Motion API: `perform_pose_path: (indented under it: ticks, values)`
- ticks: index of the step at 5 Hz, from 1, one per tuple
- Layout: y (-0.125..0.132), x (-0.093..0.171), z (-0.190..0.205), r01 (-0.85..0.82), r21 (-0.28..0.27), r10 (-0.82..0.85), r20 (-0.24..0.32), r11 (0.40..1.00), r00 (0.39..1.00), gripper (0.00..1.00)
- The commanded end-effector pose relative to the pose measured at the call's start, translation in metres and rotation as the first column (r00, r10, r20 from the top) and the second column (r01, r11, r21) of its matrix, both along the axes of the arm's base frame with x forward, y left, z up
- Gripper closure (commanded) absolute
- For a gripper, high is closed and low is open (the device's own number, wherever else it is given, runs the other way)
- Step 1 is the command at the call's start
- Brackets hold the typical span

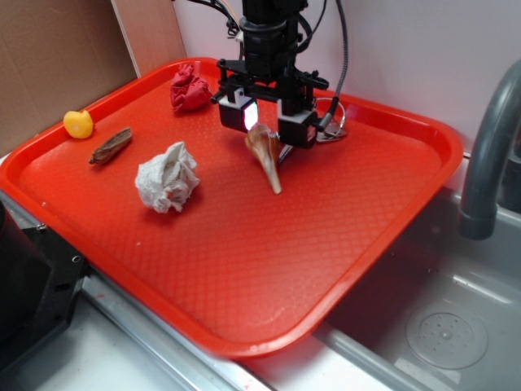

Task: Grab the shell.

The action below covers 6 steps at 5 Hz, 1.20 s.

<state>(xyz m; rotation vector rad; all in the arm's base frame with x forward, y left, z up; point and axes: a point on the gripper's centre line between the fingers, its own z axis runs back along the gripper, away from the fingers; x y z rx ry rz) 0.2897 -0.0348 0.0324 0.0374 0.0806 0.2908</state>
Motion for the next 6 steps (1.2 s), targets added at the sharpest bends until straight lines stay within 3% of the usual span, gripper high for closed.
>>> perform_pose_path:
  ticks: [1,3,4,5,6]
  values:
    - [-0.010,-0.020,0.073,-0.004,-0.081,0.013,0.111,0.997,0.994,1.00]
    - [-0.003,-0.054,0.117,0.022,-0.144,0.014,0.240,0.989,0.971,1.00]
    - [0.006,-0.049,0.106,-0.098,-0.144,0.138,0.304,0.985,0.942,0.00]
    - [0.008,-0.041,0.085,-0.152,-0.118,0.188,0.421,0.981,0.888,0.00]
    - [0.004,-0.027,0.068,-0.193,-0.144,0.237,0.428,0.971,0.872,0.00]
